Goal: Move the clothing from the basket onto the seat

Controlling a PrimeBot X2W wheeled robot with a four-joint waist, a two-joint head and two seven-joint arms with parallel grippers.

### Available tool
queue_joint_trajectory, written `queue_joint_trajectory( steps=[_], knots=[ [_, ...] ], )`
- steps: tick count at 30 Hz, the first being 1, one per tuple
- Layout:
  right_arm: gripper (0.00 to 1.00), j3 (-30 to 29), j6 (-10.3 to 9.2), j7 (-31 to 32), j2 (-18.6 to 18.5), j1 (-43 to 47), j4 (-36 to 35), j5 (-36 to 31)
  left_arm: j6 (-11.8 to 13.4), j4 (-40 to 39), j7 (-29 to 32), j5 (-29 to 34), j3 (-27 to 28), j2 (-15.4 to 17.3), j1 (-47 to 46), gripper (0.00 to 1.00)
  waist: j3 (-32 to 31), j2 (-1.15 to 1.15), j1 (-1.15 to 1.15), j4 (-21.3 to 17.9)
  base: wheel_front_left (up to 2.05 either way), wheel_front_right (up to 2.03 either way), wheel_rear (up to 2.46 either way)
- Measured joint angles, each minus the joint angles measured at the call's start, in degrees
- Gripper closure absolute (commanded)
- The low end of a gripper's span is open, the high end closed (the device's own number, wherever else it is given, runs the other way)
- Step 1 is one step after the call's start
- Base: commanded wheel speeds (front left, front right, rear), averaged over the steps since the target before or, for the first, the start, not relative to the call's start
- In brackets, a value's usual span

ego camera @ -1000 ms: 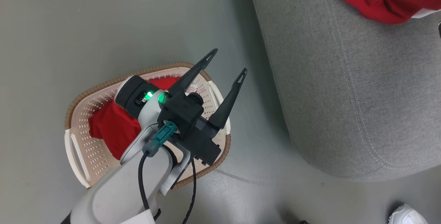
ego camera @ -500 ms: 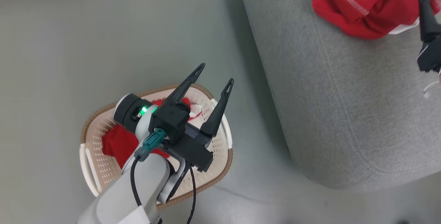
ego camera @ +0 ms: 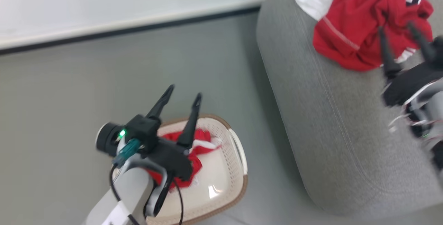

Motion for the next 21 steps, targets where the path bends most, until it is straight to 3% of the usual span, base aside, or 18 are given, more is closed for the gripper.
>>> queue_joint_trajectory(
  steps=[11, 21],
  knots=[
    [0.0, -0.9, -3.64, 0.0, 4.7, 12.18, -6.84, 0.01, 0.94, 2.36, -0.65, -3.1, 5.21, 0.9, 7.81, 0.0, -9.0, 0.0, 0.0, 4.23, 0.0, 0.0, 0.0],
    [0.0, -1.22, -8.7, 0.0, 7.49, 25.07, -17.84, -1.74, 1.92, -0.2, -0.66, -3.85, 10.48, 3.76, 17.76, 0.0, -16.78, 0.0, 0.0, 7.32, 0.0, 0.0, 0.0]
  ],
)
